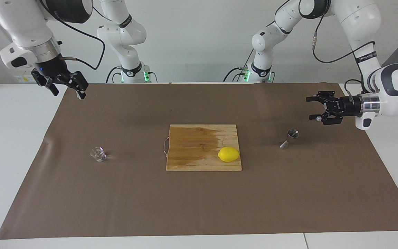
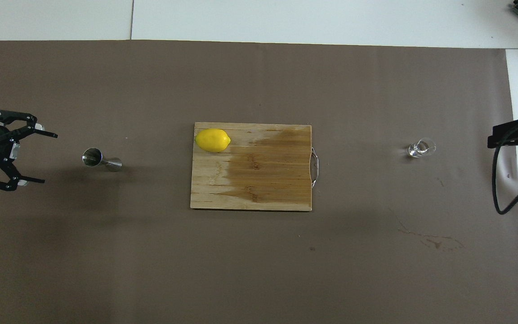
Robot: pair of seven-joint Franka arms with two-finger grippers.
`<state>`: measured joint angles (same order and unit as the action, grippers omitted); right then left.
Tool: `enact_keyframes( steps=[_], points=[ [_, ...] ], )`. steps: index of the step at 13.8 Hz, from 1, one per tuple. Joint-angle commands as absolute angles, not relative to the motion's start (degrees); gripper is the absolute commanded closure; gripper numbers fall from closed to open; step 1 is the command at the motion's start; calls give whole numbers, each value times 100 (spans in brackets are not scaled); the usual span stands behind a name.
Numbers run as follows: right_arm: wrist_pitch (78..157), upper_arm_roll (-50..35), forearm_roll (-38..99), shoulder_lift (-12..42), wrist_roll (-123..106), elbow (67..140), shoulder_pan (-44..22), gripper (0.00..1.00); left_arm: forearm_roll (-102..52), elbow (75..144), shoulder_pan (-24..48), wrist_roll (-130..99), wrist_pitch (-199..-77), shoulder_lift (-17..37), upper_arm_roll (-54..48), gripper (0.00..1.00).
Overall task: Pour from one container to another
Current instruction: 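Move the left gripper forward around the metal cup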
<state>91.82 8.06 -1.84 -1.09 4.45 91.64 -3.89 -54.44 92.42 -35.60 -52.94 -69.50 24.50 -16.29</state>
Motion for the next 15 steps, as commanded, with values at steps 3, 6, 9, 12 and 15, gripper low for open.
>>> enact_keyframes(
  steps=[3, 6, 9, 12, 15],
  points=[
    [9149, 756, -35, -237, 483, 9290, -316, 0, -5975, 9096, -3841, -5493, -6811, 2813, -1907, 0],
    [9149, 756, -35, -237, 483, 9290, -316, 0, -6178, 9237, -3823, -5502, -6873, 2821, -1916, 0],
    [9149, 747, -35, -237, 483, 9299, -325, 0, -6319, 9308, -3814, -5484, -6987, 3118, -1916, 0],
    [9149, 756, -35, -237, 483, 9290, -316, 0, -6293, 9229, -3841, -5449, -6987, 3514, -1916, 0],
    [9149, 747, -35, -237, 483, 9290, -325, 0, -6293, 9202, -3937, -5414, -6987, 3875, -1925, 0]
  ],
)
